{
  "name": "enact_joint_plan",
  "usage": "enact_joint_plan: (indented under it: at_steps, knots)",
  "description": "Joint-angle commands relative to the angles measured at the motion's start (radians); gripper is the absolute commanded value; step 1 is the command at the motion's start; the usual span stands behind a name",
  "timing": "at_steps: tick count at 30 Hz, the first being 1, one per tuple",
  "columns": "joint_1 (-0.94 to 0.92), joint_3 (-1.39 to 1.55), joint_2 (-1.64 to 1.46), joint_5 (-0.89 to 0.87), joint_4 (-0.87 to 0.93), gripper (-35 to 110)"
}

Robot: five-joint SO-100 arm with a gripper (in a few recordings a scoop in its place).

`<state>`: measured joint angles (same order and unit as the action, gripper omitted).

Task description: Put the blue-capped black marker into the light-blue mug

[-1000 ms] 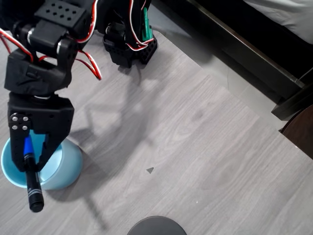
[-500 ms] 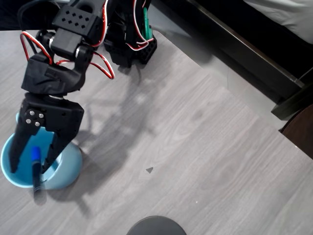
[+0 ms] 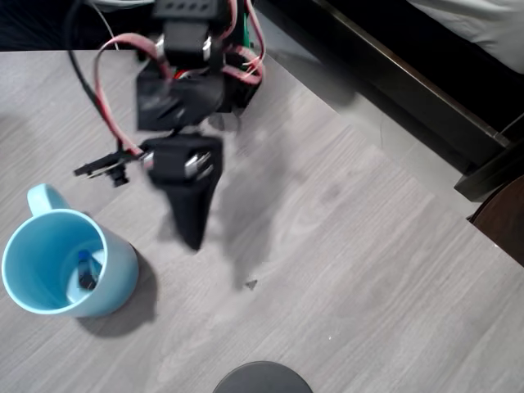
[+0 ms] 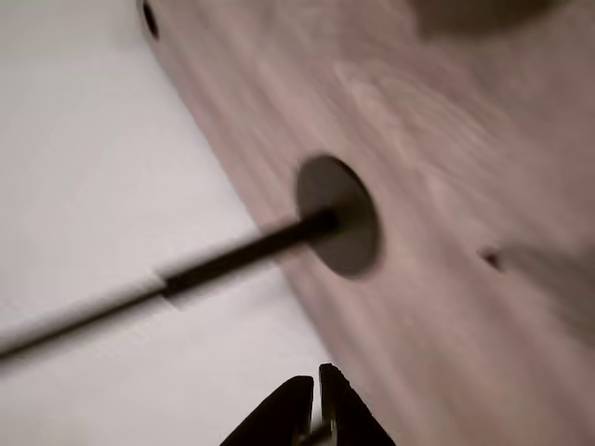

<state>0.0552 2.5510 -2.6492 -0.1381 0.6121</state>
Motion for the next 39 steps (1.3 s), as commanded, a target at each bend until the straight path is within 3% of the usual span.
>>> enact_joint_plan:
  at_steps: [1, 18, 25, 39]
  knots:
    - [0.077, 0.075, -0.080, 0.086, 0.074, 0]
    - [0.081, 0.555, -0.581, 0.172, 0.178, 0]
    - [0.064, 0.555, -0.611, 0.172, 0.261, 0]
    - [0.060, 0.557, -0.689, 0.167, 0.603, 0]
